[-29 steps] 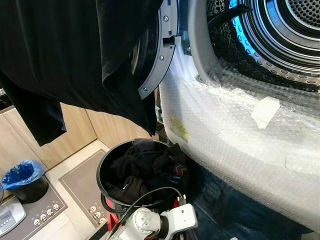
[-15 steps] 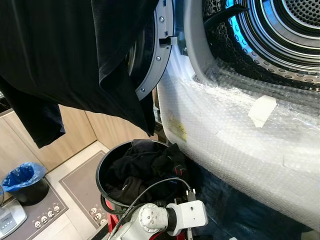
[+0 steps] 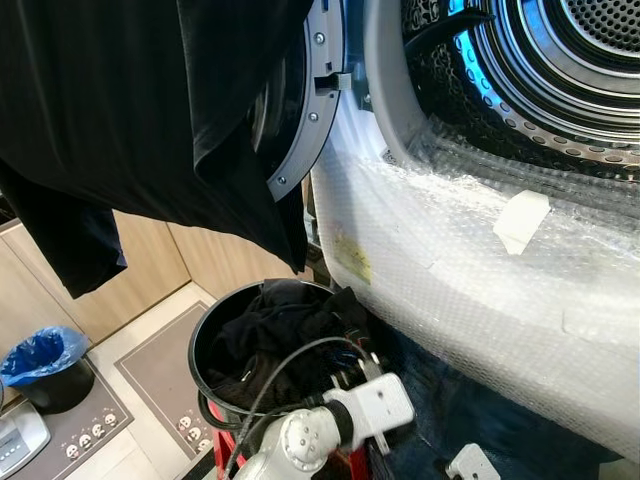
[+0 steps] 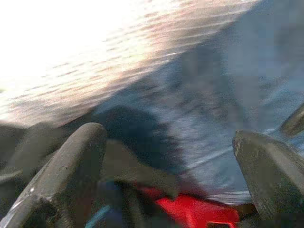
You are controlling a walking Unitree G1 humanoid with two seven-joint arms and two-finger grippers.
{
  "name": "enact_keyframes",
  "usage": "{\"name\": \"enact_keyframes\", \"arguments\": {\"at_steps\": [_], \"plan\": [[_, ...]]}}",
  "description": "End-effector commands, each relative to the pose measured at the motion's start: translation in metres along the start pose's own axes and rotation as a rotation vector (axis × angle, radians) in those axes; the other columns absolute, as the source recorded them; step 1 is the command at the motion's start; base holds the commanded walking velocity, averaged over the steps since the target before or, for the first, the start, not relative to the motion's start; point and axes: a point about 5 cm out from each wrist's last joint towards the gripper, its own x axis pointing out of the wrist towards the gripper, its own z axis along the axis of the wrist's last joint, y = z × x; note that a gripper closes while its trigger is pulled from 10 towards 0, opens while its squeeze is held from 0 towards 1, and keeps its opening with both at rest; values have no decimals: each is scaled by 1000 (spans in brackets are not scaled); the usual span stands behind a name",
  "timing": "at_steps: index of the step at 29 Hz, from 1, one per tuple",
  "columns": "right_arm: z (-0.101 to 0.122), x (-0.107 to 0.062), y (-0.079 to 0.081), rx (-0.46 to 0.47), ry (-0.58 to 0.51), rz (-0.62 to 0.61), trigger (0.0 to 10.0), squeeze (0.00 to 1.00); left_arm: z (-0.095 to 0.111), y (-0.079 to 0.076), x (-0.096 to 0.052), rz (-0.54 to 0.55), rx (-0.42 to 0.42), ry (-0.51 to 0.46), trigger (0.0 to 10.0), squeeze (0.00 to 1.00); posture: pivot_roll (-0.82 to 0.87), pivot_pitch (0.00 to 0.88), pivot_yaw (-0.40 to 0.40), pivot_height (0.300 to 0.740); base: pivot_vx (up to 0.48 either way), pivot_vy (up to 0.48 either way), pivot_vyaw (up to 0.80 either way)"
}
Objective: Clothes washing
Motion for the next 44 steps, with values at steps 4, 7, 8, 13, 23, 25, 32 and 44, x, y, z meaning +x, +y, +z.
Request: {"name": "enact_keyframes", "arguments": {"at_steps": [4,7,8,13,23,25,32,44], "plan": [[8,-2,0,-8,-78,-33,10000,0,4,4,-5,60,20,14,10000,0,-13,0,51,740,0,0,0],[7,-7,4,-33,-91,6,10000,0,6,7,-12,84,2,47,10000,0,-16,0,48,740,0,0,0],[5,-9,4,-38,-77,6,10000,0,8,9,-14,106,-7,50,10000,0,-19,0,49,740,0,0,0],[5,-9,2,-42,-64,-6,10000,0,10,14,-18,185,-72,84,10000,0,-14,0,44,740,0,0,0],[13,-6,-3,-52,-66,-13,10000,0,1,29,-27,335,-205,185,10000,0,3,0,29,740,0,0,0],[14,-6,-4,-55,-66,-14,10000,0,-2,31,-28,351,-212,198,10000,0,4,0,28,740,0,0,0],[22,-6,-8,-66,-90,-24,10000,0,-4,29,-26,334,-265,215,10000,0,-4,0,26,740,0,0,0],[28,-4,-7,-66,-120,-21,10000,0,-5,30,-16,250,-346,178,10000,0,-21,0,26,740,0,0,0]]}}
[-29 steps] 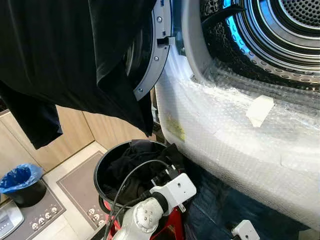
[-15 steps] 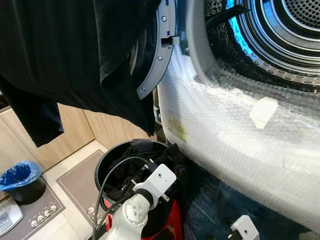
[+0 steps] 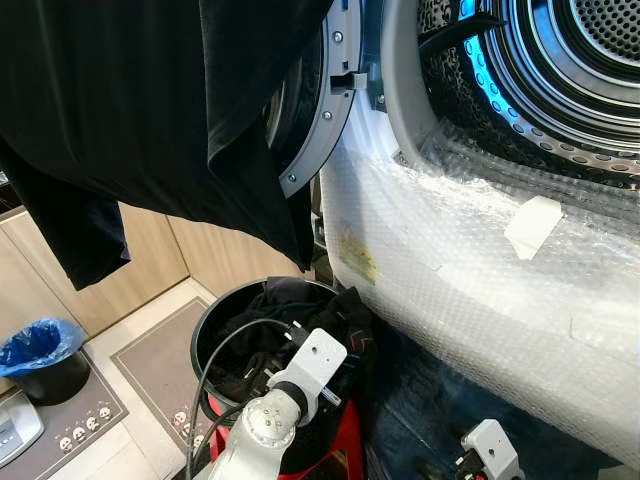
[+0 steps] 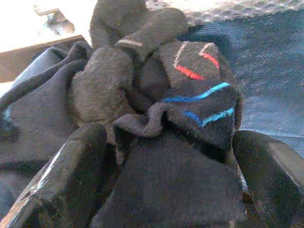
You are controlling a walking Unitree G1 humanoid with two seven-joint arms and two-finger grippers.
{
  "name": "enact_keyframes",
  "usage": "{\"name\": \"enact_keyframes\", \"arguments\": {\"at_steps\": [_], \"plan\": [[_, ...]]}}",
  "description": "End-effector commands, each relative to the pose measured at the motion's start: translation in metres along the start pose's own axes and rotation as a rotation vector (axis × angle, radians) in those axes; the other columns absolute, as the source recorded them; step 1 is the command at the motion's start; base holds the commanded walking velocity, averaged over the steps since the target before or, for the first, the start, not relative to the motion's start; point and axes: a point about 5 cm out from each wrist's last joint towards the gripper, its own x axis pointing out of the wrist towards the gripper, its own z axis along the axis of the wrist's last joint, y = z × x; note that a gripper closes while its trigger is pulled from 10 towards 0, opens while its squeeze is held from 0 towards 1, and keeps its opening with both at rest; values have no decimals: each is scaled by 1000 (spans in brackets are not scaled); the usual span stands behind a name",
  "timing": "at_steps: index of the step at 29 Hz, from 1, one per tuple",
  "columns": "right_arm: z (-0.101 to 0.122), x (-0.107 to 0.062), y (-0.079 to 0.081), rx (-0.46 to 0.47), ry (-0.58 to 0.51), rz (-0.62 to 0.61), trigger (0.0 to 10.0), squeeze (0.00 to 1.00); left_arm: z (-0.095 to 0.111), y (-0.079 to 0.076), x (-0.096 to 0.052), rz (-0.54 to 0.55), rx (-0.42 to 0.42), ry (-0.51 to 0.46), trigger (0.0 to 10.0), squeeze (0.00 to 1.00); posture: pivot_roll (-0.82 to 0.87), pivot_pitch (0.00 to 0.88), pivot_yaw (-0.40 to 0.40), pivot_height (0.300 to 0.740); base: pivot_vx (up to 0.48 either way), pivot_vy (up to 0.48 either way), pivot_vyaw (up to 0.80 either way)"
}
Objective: Clothes washing
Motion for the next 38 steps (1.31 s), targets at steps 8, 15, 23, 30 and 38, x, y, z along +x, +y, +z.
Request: {"name": "enact_keyframes", "arguments": {"at_steps": [8,15,23,30,38], "plan": [[4,1,1,5,-21,-1,10000,0,14,-5,4,-49,-92,-63,0,0,-28,0,27,740,0,0,0],[5,1,0,2,-23,-4,10000,0,13,-11,5,-70,-141,-58,0,0,-35,0,27,740,0,0,0],[5,-3,-6,-1,-16,-19,10000,0,9,-13,4,-55,-206,-34,0,0,-39,0,24,740,0,0,0],[6,-4,-7,-5,-13,-19,10000,0,4,-8,4,-23,-264,-5,0,0,-34,0,21,740,0,0,0],[7,-3,-7,-6,-18,-25,10000,0,0,-3,4,-2,-282,3,0,0,-34,0,22,740,0,0,0]]}}
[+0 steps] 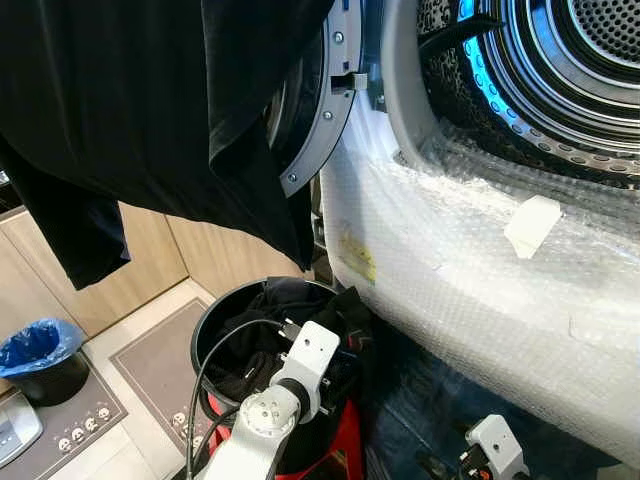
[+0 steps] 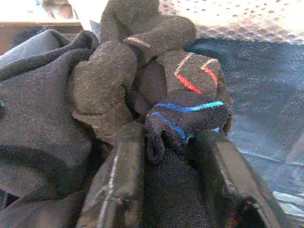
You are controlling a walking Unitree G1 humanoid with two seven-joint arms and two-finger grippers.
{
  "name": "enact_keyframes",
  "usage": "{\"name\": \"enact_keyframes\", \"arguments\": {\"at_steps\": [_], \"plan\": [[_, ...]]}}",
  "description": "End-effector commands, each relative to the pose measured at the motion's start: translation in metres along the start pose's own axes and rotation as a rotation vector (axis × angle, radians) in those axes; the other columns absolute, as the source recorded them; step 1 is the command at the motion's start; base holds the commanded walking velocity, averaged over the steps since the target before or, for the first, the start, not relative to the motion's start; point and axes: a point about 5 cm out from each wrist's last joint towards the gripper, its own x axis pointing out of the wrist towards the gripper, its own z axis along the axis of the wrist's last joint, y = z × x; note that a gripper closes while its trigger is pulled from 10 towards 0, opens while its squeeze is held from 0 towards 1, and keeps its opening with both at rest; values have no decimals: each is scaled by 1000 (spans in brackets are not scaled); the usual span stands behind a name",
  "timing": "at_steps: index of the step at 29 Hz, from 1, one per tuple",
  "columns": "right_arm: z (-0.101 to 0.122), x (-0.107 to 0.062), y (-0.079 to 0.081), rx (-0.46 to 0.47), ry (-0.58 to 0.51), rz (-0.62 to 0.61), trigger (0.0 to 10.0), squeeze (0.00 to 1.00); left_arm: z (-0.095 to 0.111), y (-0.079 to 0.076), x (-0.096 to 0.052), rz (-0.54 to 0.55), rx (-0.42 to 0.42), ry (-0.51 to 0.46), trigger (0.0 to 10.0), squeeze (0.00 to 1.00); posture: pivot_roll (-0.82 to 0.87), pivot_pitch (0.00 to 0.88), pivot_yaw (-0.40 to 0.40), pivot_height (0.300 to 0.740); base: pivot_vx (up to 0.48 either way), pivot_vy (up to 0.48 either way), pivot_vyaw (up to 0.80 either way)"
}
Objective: Clothes washing
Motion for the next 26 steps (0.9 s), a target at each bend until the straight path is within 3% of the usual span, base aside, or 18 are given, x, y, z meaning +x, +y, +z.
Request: {"name": "enact_keyframes", "arguments": {"at_steps": [1,7,12,23,26], "plan": [[4,0,-2,-1,-16,-12,10000,0,0,-6,3,4,-84,10,0,0,-35,0,23,740,0,0,0],[5,1,-2,11,-30,-19,10000,0,-2,-3,3,17,-84,13,0,0,-33,0,22,740,0,0,0],[8,1,1,-15,-49,15,10000,0,1,-3,0,20,-54,-54,0,0,-28,0,22,740,0,0,0],[5,-1,14,-31,-32,160,10000,0,11,-8,-7,9,-17,-139,0,0,-20,0,18,740,0,0,0],[4,-7,19,-66,5,254,10000,0,18,-9,-11,-4,3,-197,0,0,-20,0,14,740,0,0,0]]}}
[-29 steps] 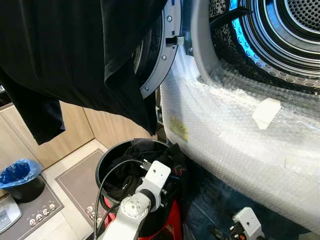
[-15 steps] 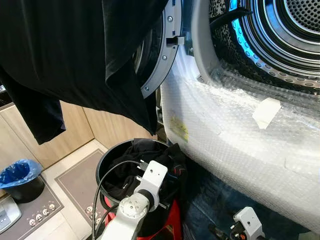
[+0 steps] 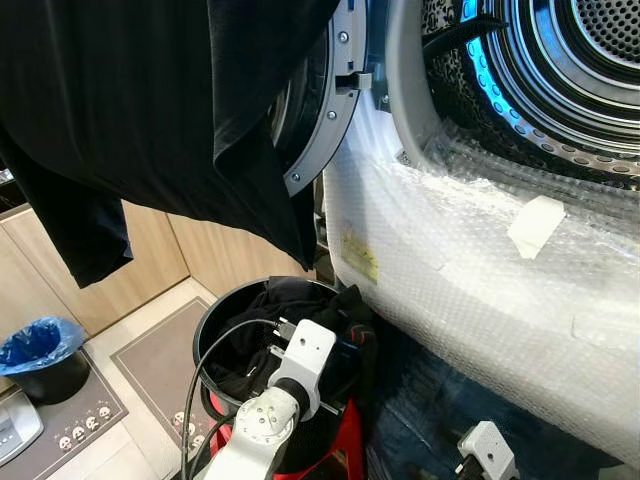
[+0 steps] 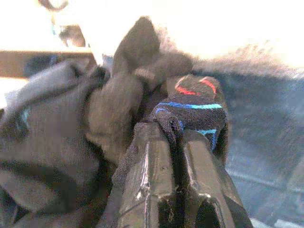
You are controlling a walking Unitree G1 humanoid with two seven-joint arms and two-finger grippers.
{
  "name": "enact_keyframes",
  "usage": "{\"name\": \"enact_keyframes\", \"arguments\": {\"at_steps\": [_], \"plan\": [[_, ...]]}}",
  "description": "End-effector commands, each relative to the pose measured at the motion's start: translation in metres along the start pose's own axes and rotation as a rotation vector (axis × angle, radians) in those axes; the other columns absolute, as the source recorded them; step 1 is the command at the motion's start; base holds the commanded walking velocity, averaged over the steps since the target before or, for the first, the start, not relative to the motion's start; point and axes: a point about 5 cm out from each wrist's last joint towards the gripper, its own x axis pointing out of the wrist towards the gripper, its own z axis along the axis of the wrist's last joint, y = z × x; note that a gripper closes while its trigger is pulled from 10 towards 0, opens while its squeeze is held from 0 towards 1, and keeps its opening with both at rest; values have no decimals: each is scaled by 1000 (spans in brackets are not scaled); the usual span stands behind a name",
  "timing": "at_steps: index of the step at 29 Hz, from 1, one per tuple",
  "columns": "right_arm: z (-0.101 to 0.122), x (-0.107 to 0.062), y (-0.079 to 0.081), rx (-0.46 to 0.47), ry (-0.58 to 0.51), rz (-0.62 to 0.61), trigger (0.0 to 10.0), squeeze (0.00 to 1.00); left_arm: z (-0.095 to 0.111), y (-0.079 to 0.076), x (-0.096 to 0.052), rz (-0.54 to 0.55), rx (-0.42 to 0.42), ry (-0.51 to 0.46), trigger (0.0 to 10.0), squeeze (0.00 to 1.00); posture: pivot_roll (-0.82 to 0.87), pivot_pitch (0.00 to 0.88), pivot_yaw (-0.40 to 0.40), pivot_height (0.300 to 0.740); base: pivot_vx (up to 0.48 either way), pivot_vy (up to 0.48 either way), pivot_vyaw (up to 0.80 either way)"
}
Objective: Clothes washing
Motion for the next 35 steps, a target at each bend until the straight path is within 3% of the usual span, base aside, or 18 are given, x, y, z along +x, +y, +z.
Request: {"name": "enact_keyframes", "arguments": {"at_steps": [1,4,7,13,14,15,16,22,25,35], "plan": [[3,-2,4,-25,12,64,10000,0,10,-4,-4,-14,3,-66,0,0,-20,0,14,740,0,0,0],[10,-8,5,-43,12,120,10000,0,23,-3,-9,-20,29,-162,0,0,-20,0,14,740,0,0,0],[31,-14,4,-46,-39,170,10000,0,37,-4,-16,-37,18,-256,0,0,-26,0,17,740,0,0,0],[42,-18,3,-58,-65,184,10000,0,40,-5,-19,-55,-7,-273,0,0,-28,0,18,740,0,0,0],[52,-19,0,-56,-107,168,10000,0,42,-5,-19,-65,11,-286,902,0,-29,0,18,740,0,0,0],[60,-21,-1,-53,-137,158,10000,0,42,-6,-20,-73,25,-297,902,0,-31,0,15,740,0,0,0],[81,-23,-4,-31,-217,134,10000,0,44,-8,-20,-89,39,-305,10000,0,-33,0,10,740,0,0,0],[94,-25,-4,-10,-252,105,10000,0,46,-9,-18,-96,41,-322,10000,0,-35,0,6,740,0,0,0],[103,-19,-6,83,-345,-17,10000,0,54,-20,-2,-161,-3,-352,10000,0,-29,0,-14,740,0,0,0],[101,-13,0,193,-386,-142,10000,0,64,-25,16,-161,8,-385,10000,0,-49,0,-1,740,0,0,0]]}}
